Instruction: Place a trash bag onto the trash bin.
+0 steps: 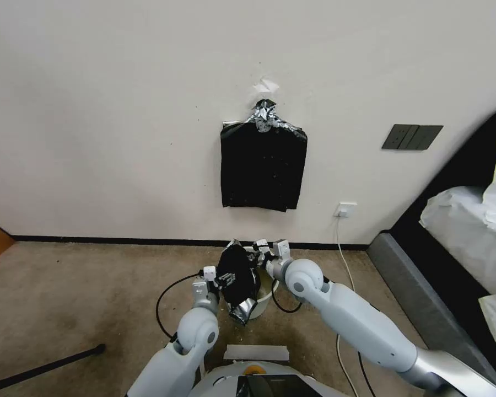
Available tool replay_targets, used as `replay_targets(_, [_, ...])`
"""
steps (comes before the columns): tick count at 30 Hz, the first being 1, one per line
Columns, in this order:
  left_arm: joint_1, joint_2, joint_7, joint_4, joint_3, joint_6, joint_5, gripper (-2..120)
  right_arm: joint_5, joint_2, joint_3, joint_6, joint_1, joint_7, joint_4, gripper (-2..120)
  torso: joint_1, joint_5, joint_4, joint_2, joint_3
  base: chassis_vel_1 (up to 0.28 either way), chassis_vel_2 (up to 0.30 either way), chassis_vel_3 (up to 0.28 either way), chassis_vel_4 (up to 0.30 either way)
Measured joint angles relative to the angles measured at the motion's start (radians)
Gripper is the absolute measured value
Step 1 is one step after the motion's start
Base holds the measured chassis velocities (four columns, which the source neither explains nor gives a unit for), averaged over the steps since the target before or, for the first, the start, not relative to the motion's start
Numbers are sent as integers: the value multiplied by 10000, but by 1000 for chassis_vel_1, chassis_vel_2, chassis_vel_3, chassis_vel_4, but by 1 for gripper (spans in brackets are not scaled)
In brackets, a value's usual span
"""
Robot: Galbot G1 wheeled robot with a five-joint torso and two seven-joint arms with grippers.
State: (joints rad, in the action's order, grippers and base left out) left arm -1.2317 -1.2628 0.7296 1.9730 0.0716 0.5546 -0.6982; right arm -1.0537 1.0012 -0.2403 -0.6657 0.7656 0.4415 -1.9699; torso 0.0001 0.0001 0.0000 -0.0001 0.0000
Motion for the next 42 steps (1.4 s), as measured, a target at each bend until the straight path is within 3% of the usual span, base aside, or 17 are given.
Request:
replay_targets(7, [419,-205,518,-430,-138,327,-906,100,1,-40,9,8,25,12,-12,0,0,-1,-1,0,0,0,0,0,0])
replay_targets(13, [656,-368,715,-691,-237,370,-1181,75,9,-90,19,42,95,18,-21,0,-2,3,2,0,-1,0,0,0,0])
replay_targets(15, [709,-386,780,-721,-257,369,-1258,73,15,-88,23,50,103,20,-21,0,-2,3,3,1,-1,0,0,0,0])
replay_targets(21, [1104,-441,1684,-719,-430,641,-2285,49,70,-58,30,110,163,24,11,0,-1,-1,0,0,0,0,0,0,0])
replay_targets(28, [1179,-402,1940,-758,-434,690,-2607,25,103,-64,89,139,287,25,12,0,-1,-2,0,0,-1,0,0,0,0])
replay_targets(35, [1086,-200,1867,-708,-289,332,-2967,3,358,-172,265,294,618,-54,-117,0,-1,-3,-1,0,-1,0,0,0,0])
replay_targets(42, [785,178,1211,-238,-91,-162,-2854,1,956,-252,385,723,653,-220,-399,0,-1,-1,1,0,0,0,0,0,0])
